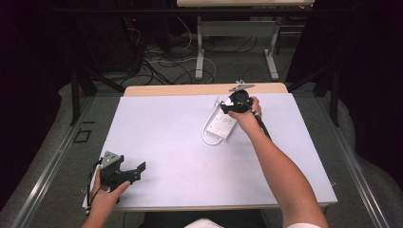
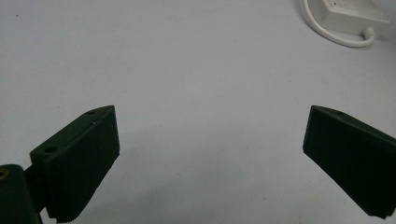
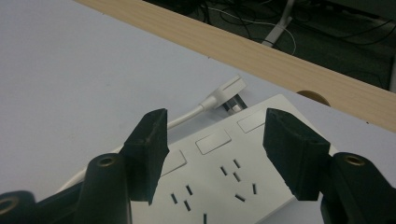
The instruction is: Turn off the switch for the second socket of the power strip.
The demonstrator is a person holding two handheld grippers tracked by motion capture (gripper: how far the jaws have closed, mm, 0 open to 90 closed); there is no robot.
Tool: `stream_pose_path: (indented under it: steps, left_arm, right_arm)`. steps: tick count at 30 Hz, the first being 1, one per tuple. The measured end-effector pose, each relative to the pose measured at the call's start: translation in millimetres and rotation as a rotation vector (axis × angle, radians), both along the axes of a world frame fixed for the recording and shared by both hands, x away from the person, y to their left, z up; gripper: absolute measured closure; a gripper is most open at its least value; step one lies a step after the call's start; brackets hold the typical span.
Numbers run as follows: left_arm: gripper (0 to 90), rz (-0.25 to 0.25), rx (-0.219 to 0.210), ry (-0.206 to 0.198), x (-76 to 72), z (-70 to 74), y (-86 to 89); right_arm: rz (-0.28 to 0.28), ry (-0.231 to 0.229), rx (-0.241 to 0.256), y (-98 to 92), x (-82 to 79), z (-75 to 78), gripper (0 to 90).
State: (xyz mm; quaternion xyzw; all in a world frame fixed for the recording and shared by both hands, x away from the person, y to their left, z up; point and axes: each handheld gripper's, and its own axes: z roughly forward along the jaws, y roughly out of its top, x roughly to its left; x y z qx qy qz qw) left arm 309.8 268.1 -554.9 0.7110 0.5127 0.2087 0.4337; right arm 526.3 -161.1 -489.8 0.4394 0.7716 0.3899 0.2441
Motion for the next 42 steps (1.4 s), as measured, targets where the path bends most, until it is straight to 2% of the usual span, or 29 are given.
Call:
stream_pose_path:
  steps: [4, 8, 16, 19, 21, 30, 42]
  left_arm:
    - [3.9, 0.004, -0.004, -0.002, 0.0, 0.2, 1.7]
    - [3.9, 0.01, -0.01, 0.002, 0.6, -0.4, 1.5]
    - [3.9, 0.011, -0.01, 0.0, -2.5, 1.0, 1.9]
    - [3.9, 0.013, -0.011, -0.003, -2.7, 1.1, 2.0]
    - [3.9, 0.01, -0.01, -0.004, -2.5, 1.1, 1.9]
    - [3.9, 0.008, -0.011, -0.001, -1.9, 0.8, 1.5]
    - [4.1, 0.003, -0.003, 0.003, -2.2, 1.3, 1.4]
  right_arm:
    - [-0.019, 0.0, 0.019, -0.2, 3.3, -3.5, 40.7]
    - [-0.012, -0.007, 0.03, -0.6, 6.8, -6.4, 44.2]
    - [-0.011, -0.016, 0.013, -0.1, 14.1, -13.7, 53.8]
    - [-0.033, -0.017, 0.006, 0.3, 16.0, -16.3, 56.9]
    - [-0.053, -0.013, 0.024, 0.5, 16.5, -18.3, 57.4]
    - [-0.07, -0.059, 0.058, 4.9, 17.6, -20.1, 62.3]
    - [-0.074, -0.049, 0.038, 2.6, 25.3, -28.6, 68.5]
